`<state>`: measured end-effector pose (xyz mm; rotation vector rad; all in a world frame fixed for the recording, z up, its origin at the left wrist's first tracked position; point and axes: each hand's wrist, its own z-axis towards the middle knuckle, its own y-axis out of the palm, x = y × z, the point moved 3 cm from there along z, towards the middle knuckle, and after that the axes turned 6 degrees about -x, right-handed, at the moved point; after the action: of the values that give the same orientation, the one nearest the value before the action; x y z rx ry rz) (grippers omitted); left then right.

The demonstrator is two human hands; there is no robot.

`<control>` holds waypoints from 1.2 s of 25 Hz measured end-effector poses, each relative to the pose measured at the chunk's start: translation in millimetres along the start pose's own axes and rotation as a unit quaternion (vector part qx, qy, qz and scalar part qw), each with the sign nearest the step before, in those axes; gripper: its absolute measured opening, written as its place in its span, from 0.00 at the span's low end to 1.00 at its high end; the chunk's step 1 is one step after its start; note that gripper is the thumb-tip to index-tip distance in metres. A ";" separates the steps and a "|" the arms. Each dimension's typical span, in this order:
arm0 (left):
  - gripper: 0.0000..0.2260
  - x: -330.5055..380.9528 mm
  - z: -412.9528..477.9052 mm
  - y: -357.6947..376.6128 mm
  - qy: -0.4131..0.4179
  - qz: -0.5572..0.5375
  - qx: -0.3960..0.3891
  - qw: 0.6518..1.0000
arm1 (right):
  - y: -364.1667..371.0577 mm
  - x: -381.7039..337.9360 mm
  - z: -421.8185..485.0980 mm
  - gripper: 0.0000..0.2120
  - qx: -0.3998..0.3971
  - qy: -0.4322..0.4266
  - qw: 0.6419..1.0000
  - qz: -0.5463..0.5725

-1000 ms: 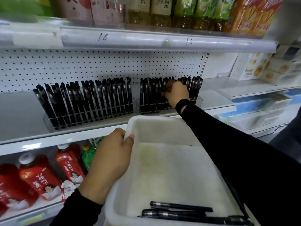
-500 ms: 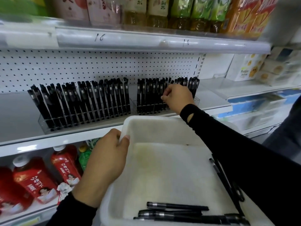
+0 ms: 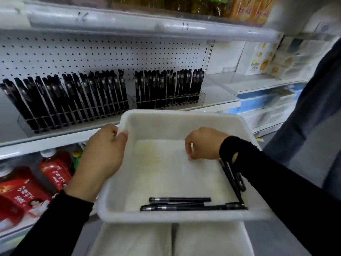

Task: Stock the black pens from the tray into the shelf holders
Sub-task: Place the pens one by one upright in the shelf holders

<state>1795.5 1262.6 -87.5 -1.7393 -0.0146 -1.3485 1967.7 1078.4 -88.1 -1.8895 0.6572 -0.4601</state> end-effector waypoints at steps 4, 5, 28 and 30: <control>0.13 -0.6 -1.4 -3.2 0.003 0.012 0.006 1.000 | 3.4 23.2 -22.5 0.11 0.047 0.141 0.985 -0.087; 0.12 -0.3 -2.2 -3.7 0.003 0.012 0.006 1.000 | 7.2 26.8 -27.1 0.12 0.029 0.166 0.981 -0.094; 0.09 -1.9 -4.3 -3.2 0.004 -0.025 0.011 1.000 | -5.4 -2.8 -26.6 0.09 0.200 -0.044 0.836 0.509; 0.09 -1.8 -5.2 -3.6 0.001 -0.028 0.010 1.000 | -8.6 -9.5 -28.9 0.13 0.215 -0.089 0.846 0.479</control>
<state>1789.0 1262.2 -86.6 -1.7326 -0.0751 -1.3861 1945.3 1066.5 -69.0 -0.9728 1.1520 0.2138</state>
